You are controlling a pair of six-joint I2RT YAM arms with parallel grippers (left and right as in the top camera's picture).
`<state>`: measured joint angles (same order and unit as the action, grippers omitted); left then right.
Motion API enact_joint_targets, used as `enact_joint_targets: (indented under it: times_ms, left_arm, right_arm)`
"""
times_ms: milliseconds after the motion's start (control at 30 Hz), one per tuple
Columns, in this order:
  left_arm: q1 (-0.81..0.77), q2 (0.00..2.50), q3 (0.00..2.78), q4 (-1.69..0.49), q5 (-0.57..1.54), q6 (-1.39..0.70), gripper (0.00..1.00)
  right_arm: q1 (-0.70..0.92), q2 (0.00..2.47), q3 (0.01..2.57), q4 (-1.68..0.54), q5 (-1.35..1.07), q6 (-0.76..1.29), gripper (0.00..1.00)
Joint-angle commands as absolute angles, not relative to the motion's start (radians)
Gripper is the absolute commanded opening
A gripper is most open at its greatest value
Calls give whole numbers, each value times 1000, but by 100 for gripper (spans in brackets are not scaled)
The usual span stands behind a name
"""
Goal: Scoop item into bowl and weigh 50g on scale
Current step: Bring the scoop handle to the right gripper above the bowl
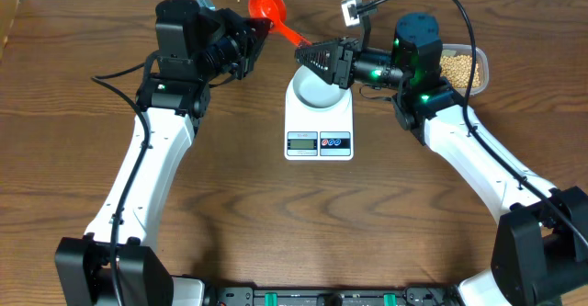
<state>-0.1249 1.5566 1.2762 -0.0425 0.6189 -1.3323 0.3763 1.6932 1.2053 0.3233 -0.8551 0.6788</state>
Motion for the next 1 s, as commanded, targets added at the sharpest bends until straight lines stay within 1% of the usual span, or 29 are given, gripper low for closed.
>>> enact_joint_targets:
  times_ms: [0,233,467,733,967]
  left_arm:
    - [-121,1559,1295,-37,673,-1395,7]
    - [-121,1559,1295,-39,700,-1472,7]
    - [-121,1559,1295,-40,700,-1473,7]
    - [-121,1559,1295,-41,711,-1473,7]
    - [-121,1559,1294,-44,723,-1460,7]
  right_arm:
    - [377,1687,1220,340,-829,695,35]
    - [377,1687,1220,417,-818,703,34]
    - [363,1687,1220,451,-802,725,31]
    - [359,1687,1220,461,-799,726,26]
    - [359,1687,1220,461,-788,725,26]
